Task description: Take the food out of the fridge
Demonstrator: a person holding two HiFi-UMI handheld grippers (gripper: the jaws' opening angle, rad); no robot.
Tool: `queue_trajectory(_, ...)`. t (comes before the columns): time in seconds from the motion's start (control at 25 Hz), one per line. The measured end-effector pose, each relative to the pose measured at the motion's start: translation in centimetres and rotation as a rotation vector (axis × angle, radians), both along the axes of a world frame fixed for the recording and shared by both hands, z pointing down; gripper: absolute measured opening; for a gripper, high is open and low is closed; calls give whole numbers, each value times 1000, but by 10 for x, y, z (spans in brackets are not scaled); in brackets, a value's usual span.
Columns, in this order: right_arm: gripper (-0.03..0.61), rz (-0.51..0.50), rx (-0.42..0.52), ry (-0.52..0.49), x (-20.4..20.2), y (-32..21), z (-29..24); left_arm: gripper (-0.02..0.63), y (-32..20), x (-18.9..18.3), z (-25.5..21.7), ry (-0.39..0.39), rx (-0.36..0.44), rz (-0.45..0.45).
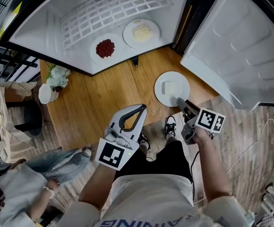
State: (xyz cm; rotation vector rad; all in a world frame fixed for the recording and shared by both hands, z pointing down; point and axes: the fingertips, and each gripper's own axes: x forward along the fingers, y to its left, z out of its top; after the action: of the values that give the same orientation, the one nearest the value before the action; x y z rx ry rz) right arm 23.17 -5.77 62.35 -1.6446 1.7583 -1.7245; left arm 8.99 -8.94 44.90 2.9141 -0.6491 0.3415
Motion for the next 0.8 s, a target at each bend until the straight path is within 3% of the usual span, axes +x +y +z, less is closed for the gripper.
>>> queue_trajectory(0.4,209,-356,-28,370,-14,7,8,6,-2,0,1,-2,-8,-7)
queue_trajectory(0.8,221,-672,-63,555,-28,20,19,6,-6,-4,0,-3,-7,-21)
